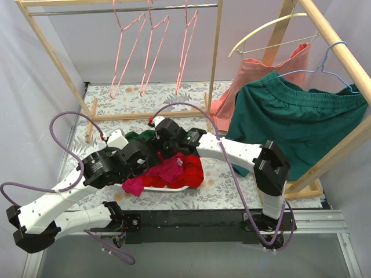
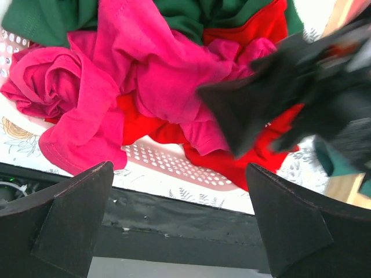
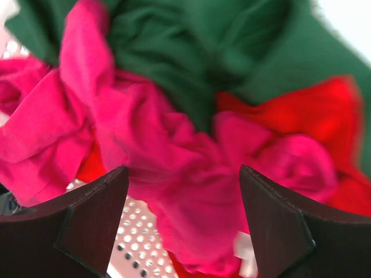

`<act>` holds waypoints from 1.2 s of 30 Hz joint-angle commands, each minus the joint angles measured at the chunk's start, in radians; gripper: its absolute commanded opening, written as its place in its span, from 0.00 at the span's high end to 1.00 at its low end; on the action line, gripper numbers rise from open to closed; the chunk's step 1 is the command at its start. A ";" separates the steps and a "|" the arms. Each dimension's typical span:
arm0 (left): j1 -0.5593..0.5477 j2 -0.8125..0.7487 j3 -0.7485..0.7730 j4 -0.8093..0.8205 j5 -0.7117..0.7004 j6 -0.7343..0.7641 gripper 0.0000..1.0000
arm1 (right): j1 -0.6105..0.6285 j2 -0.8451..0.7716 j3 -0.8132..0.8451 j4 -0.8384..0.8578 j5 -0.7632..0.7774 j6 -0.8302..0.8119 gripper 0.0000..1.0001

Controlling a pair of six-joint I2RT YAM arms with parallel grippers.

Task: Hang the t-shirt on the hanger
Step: Pick up the T-shirt and place it in the bin.

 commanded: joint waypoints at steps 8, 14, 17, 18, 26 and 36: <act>0.005 -0.034 0.082 -0.056 -0.113 -0.007 0.02 | 0.088 0.101 0.114 0.036 0.033 0.028 0.27; 0.005 -0.041 0.122 -0.033 -0.141 0.033 0.02 | 0.089 0.057 0.120 0.032 0.082 0.058 0.99; 0.005 -0.046 0.145 -0.019 -0.158 0.057 0.02 | 0.100 -0.027 0.142 -0.007 0.146 0.060 0.99; 0.005 -0.050 0.153 -0.005 -0.162 0.065 0.02 | 0.103 -0.049 0.154 -0.024 0.160 0.062 0.99; 0.005 -0.086 0.182 0.142 -0.194 0.191 0.02 | 0.106 -0.245 0.260 -0.131 0.247 0.077 0.99; 0.005 -0.083 0.170 0.329 -0.188 0.313 0.02 | 0.107 -0.344 0.453 -0.271 0.414 0.037 0.99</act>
